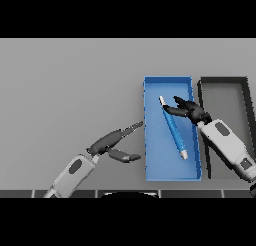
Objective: Pick up the blue pipe and place it into the blue bin.
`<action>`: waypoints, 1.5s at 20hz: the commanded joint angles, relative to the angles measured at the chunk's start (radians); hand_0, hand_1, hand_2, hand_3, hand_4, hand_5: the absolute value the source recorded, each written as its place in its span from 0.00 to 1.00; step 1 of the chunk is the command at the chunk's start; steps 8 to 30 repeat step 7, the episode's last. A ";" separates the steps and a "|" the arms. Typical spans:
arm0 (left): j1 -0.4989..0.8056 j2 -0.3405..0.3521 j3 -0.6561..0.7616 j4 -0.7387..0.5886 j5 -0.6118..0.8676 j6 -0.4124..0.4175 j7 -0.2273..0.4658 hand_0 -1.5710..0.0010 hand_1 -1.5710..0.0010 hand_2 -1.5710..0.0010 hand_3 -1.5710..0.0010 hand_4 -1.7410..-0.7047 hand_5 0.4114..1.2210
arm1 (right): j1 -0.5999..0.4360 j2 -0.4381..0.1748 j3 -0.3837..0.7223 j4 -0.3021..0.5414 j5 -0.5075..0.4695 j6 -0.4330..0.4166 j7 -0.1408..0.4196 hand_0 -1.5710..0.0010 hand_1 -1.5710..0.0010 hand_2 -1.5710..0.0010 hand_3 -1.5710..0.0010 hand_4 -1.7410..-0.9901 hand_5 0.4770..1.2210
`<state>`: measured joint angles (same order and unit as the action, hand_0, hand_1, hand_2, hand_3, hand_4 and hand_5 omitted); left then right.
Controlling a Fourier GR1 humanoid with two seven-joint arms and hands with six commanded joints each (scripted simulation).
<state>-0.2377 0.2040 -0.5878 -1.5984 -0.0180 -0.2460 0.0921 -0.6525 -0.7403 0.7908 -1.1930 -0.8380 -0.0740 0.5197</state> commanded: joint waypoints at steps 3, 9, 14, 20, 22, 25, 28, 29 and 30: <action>-0.008 -0.014 0.002 0.009 0.007 0.002 0.017 1.00 1.00 1.00 1.00 0.79 0.07 | -0.003 0.001 0.010 -0.005 0.004 0.008 0.017 0.99 0.99 0.99 1.00 0.82 0.26; -0.016 -0.029 0.000 0.027 0.003 0.006 0.011 1.00 1.00 1.00 1.00 0.79 0.07 | 0.000 0.007 0.002 0.022 0.000 0.031 -0.017 0.99 0.99 0.99 1.00 0.82 0.27; -0.016 -0.029 0.000 0.027 0.003 0.006 0.011 1.00 1.00 1.00 1.00 0.79 0.07 | 0.000 0.007 0.002 0.022 0.000 0.031 -0.017 0.99 0.99 0.99 1.00 0.82 0.27; -0.016 -0.029 0.000 0.027 0.003 0.006 0.011 1.00 1.00 1.00 1.00 0.79 0.07 | 0.000 0.007 0.002 0.022 0.000 0.031 -0.017 0.99 0.99 0.99 1.00 0.82 0.27; -0.016 -0.029 0.000 0.027 0.003 0.006 0.011 1.00 1.00 1.00 1.00 0.79 0.07 | 0.000 0.007 0.002 0.022 0.000 0.031 -0.017 0.99 0.99 0.99 1.00 0.82 0.27; -0.016 -0.029 0.000 0.027 0.003 0.006 0.011 1.00 1.00 1.00 1.00 0.79 0.07 | 0.000 0.007 0.002 0.022 0.000 0.031 -0.017 0.99 0.99 0.99 1.00 0.82 0.27; -0.016 -0.029 0.000 0.027 0.003 0.006 0.011 1.00 1.00 1.00 1.00 0.79 0.07 | 0.000 0.007 0.002 0.022 0.000 0.031 -0.017 0.99 0.99 0.99 1.00 0.82 0.27; -0.016 -0.029 0.000 0.027 0.003 0.006 0.011 1.00 1.00 1.00 1.00 0.79 0.07 | 0.000 0.007 0.002 0.022 0.000 0.031 -0.017 0.99 0.99 0.99 1.00 0.82 0.27; -0.016 -0.029 0.000 0.027 0.003 0.006 0.011 1.00 1.00 1.00 1.00 0.79 0.07 | 0.000 0.007 0.002 0.022 0.000 0.031 -0.017 0.99 0.99 0.99 1.00 0.82 0.27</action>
